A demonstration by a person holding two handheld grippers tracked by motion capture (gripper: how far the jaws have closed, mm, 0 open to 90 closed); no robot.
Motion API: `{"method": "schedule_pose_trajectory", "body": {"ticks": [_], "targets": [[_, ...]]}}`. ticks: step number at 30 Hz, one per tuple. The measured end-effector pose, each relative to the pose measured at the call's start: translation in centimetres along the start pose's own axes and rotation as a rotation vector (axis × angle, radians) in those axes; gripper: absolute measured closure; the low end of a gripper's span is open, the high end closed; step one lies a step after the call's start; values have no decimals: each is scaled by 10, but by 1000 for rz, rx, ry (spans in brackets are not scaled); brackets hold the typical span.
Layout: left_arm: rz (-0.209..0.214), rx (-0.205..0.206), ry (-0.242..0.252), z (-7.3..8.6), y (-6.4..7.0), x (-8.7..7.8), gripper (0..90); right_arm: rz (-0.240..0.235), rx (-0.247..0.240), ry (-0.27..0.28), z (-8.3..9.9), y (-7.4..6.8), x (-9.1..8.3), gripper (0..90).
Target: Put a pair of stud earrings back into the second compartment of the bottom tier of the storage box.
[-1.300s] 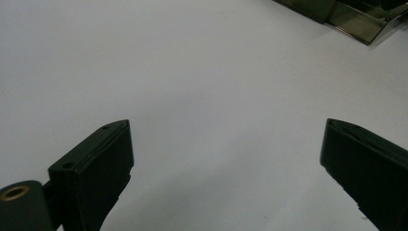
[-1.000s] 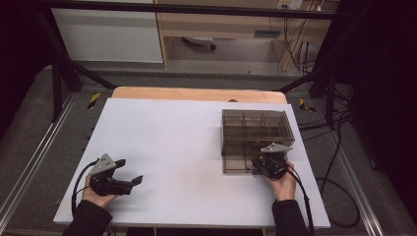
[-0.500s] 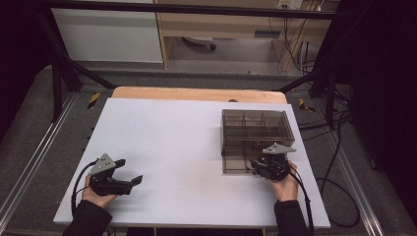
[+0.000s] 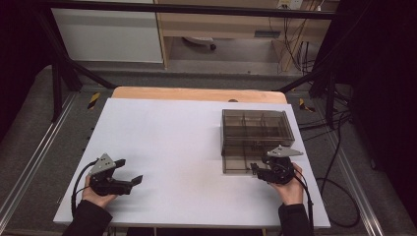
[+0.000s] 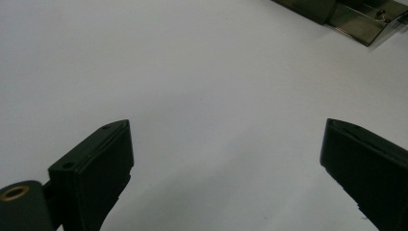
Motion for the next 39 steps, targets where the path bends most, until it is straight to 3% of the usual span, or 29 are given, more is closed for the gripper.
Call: {"method": "schedule_pose_trajectory", "body": {"ticks": [18, 23, 39], "targets": [[0, 2, -2, 0, 0, 0, 46, -37, 25, 67, 4, 2, -14, 95], [0, 2, -1, 0, 0, 0, 46, -65, 35, 71, 7, 0, -17, 60], [2, 2, -1, 0, 0, 0, 46, -56, 66, 67, 27, 9, -20, 15]]}}
Point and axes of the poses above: each handheld gripper's, and its own axes: x roughly forward along the jaws, z roughly out of its underside, y roughly to its right, the point moved 9 cm from there along x, roughly forward along the jaws, and after that the axes turned 9 degrees about z, right-handed, at the moved point
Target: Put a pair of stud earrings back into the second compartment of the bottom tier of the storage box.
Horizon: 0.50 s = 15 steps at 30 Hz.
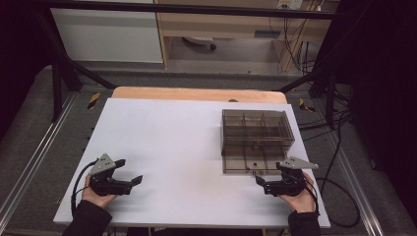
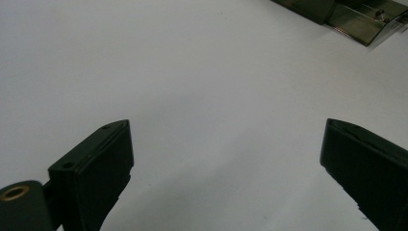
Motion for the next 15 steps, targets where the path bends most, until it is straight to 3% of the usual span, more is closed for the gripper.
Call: {"method": "schedule_pose_trajectory", "body": {"ticks": [15], "targets": [[3, -1, 0, 0, 1, 1, 46, 1, -1, -4, 7, 2, -3, 16]]}}
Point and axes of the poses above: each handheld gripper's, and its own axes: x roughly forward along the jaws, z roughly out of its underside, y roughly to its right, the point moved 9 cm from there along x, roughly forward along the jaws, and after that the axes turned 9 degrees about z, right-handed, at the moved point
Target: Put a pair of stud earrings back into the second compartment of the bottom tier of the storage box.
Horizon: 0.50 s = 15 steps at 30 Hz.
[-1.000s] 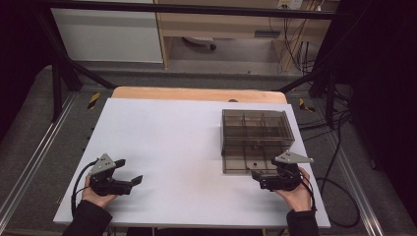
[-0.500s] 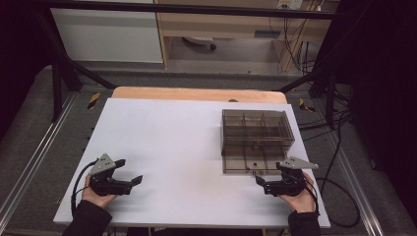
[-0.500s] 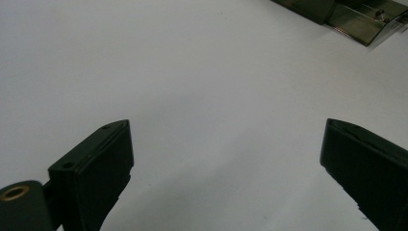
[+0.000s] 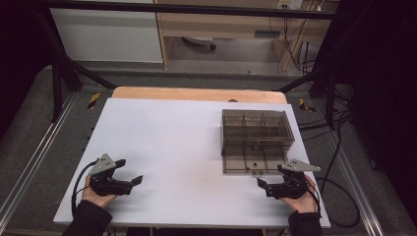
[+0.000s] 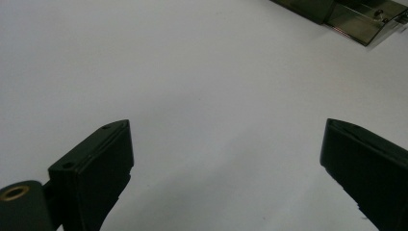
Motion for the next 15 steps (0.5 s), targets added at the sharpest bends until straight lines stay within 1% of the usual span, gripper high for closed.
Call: {"method": "schedule_pose_trajectory", "body": {"ticks": [12, 15], "targets": [[2, 3, -3, 0, 1, 0, 46, -8, 1, -4, 4, 2, -2, 27], [3, 1, -3, 0, 0, 0, 46, -14, 10, -7, 6, 3, -4, 36]]}}
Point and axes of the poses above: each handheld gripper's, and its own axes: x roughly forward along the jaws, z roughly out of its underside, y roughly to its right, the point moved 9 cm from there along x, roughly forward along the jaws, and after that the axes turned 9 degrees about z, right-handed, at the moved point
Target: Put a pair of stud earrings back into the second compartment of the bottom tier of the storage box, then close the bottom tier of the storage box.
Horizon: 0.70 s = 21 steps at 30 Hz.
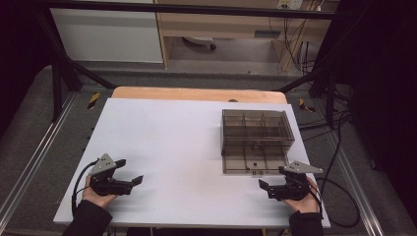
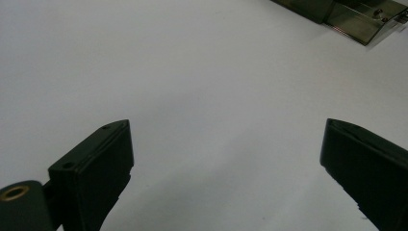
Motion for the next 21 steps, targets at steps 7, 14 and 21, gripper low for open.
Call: {"method": "schedule_pose_trajectory", "body": {"ticks": [7, 14, 21], "targets": [[-1, 2, -1, 0, 1, 0, 46, -21, -4, -2, 4, -3, -1, 46], [1, 1, -1, 0, 0, 0, 46, -31, 1, -8, 8, -2, -3, 73], [-1, 0, 0, 0, 1, 0, 46, -51, -7, -28, 12, -5, -3, 161]]}}
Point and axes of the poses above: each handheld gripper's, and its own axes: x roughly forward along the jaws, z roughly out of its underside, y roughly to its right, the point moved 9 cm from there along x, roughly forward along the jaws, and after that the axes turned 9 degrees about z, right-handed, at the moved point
